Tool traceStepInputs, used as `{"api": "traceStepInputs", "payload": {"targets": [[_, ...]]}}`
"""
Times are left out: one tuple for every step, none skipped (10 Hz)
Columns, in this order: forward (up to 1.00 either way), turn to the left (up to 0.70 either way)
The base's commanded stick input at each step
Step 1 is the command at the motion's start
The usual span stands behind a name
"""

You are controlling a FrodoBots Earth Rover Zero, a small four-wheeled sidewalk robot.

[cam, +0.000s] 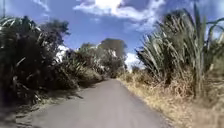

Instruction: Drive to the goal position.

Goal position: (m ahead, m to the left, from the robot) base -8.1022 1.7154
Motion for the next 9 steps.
{"api": "traceStepInputs", "payload": {"targets": [[0.70,-0.06],[0.70,-0.09],[0.70,0.00],[0.70,0.00],[0.70,0.00],[0.70,0.00],[0.70,0.00],[0.70,0.00],[0.70,0.00]]}}
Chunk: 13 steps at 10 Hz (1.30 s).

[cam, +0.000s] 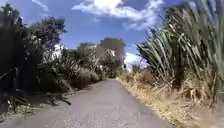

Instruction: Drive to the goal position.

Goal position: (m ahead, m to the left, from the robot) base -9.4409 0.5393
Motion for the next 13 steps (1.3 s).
{"api": "traceStepInputs", "payload": {"targets": [[0.70,0.00],[0.70,0.00],[0.70,0.00],[0.70,0.00],[0.70,0.00],[0.70,0.00],[0.70,0.00],[0.70,0.00],[0.70,0.00],[0.70,0.00],[0.70,0.00],[0.70,0.00],[0.70,0.00]]}}
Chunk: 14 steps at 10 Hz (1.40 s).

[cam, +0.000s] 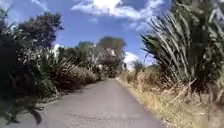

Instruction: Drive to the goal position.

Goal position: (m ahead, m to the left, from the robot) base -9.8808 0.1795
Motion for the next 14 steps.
{"api": "traceStepInputs", "payload": {"targets": [[0.70,0.00],[0.70,0.00],[0.70,0.00],[0.70,0.00],[0.70,0.00],[0.70,0.00],[0.70,0.00],[0.70,0.00],[0.70,0.00],[0.70,0.00],[0.70,0.00],[0.70,0.00],[0.70,0.00],[0.70,0.00]]}}
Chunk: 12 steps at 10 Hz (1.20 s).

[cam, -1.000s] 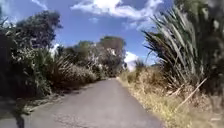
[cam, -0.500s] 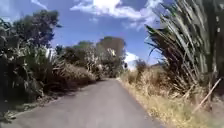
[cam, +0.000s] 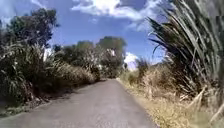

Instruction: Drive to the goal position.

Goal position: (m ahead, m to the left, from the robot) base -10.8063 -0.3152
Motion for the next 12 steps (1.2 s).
{"api": "traceStepInputs", "payload": {"targets": [[0.70,0.00],[0.70,0.00],[0.70,0.00],[0.70,0.00],[0.70,0.00],[0.70,0.00],[0.70,0.00],[0.70,0.00],[0.70,0.00],[0.70,0.00],[0.69,0.00],[0.55,0.00]]}}
